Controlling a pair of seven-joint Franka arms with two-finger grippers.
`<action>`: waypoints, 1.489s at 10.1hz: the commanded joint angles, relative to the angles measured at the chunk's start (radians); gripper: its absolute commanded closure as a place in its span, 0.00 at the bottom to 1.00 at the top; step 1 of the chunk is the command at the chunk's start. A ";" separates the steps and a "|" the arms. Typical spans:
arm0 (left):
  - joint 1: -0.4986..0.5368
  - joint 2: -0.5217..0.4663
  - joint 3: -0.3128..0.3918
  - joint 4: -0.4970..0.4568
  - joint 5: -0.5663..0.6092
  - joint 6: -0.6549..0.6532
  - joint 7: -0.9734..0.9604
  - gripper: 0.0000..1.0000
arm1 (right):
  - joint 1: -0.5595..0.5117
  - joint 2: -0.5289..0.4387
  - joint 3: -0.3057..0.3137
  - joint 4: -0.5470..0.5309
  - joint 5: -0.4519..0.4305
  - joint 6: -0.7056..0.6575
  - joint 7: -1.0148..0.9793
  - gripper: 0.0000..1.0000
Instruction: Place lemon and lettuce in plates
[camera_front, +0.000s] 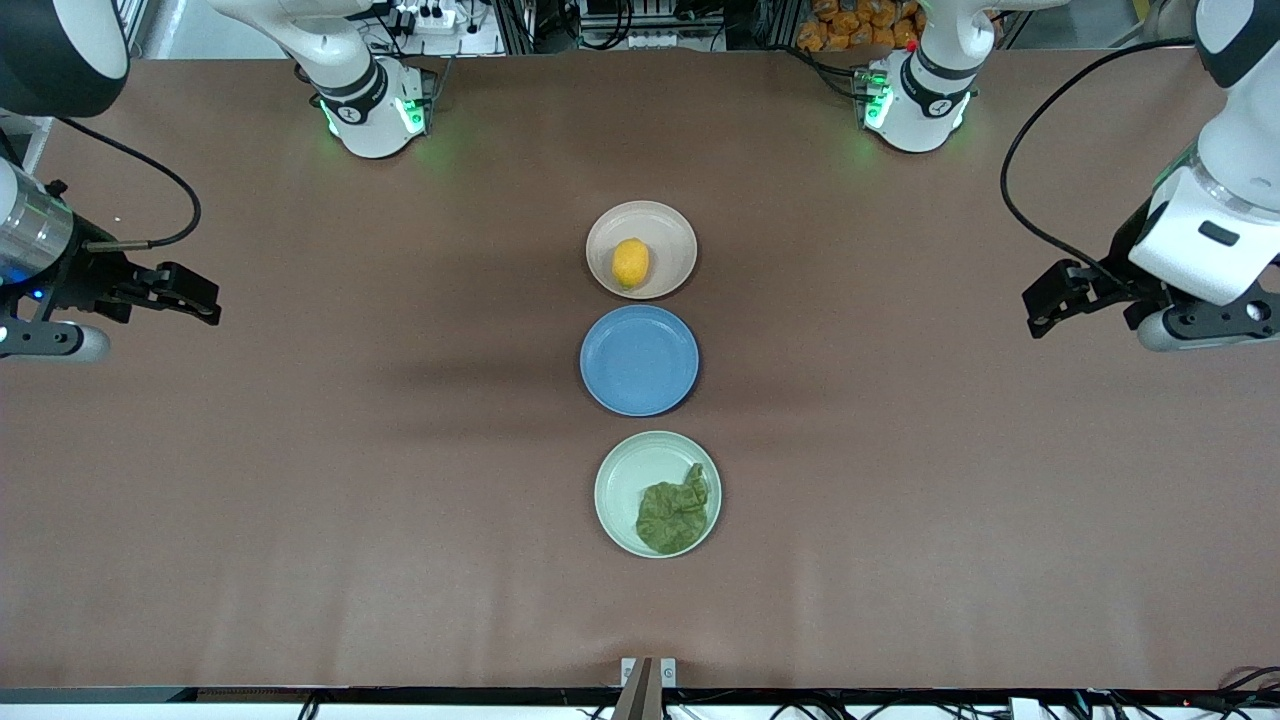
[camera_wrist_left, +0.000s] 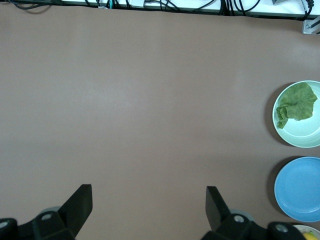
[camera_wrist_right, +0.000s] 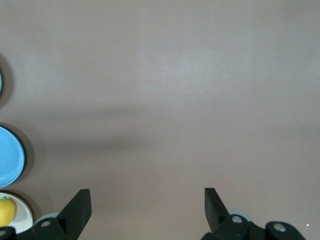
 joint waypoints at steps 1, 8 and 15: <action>0.047 -0.080 -0.008 -0.095 -0.054 0.005 0.016 0.00 | -0.008 -0.051 0.002 -0.063 0.002 0.028 0.006 0.00; 0.066 -0.087 0.001 -0.080 -0.056 -0.048 0.023 0.00 | 0.011 -0.056 0.002 -0.068 0.000 0.032 0.004 0.00; 0.064 -0.079 -0.001 -0.086 -0.050 -0.117 0.020 0.00 | -0.002 -0.050 0.002 -0.062 0.005 0.022 0.006 0.00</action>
